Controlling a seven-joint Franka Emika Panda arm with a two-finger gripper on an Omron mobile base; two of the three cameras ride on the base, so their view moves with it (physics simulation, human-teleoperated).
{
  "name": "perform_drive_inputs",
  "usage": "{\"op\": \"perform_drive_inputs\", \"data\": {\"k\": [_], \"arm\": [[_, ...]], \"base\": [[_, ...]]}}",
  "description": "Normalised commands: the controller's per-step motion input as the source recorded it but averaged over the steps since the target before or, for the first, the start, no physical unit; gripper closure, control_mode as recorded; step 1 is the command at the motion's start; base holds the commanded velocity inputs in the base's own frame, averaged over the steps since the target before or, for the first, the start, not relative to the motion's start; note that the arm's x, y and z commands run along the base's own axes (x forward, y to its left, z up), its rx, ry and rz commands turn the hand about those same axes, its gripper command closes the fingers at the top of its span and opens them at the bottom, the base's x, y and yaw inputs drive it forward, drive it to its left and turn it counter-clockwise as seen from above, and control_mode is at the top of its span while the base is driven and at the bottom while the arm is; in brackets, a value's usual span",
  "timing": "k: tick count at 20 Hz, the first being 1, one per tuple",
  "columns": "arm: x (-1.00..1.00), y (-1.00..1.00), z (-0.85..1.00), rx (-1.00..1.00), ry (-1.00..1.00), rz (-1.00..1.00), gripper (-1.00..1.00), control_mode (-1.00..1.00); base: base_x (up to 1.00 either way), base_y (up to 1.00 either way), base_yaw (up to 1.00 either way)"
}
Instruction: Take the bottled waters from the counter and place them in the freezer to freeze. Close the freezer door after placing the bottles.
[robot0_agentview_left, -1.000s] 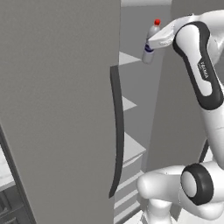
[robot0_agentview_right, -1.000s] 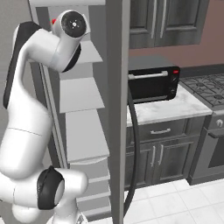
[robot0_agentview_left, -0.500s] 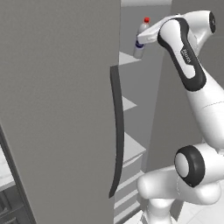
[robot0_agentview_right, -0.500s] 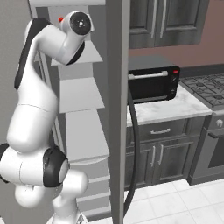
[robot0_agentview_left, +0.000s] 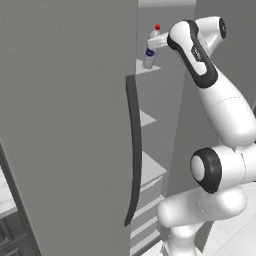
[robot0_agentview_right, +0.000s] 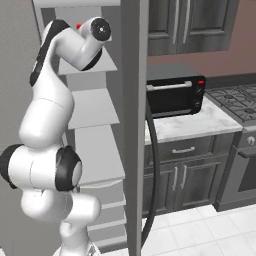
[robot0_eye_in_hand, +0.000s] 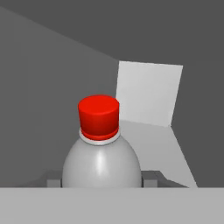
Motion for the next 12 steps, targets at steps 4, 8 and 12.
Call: {"op": "perform_drive_inputs", "data": {"k": [4, 8, 12], "arm": [[0.53, 0.01, -0.44, 0.04, 0.13, 0.00, 1.00, -1.00], [0.49, 0.07, -0.47, 0.00, 0.14, 0.00, 1.00, -1.00], [0.35, 0.15, -0.31, 0.00, 0.12, 0.00, 1.00, -1.00]], "base": [[0.00, 0.00, 0.00], [0.00, 0.00, 0.00], [0.00, 0.00, 0.00]]}}
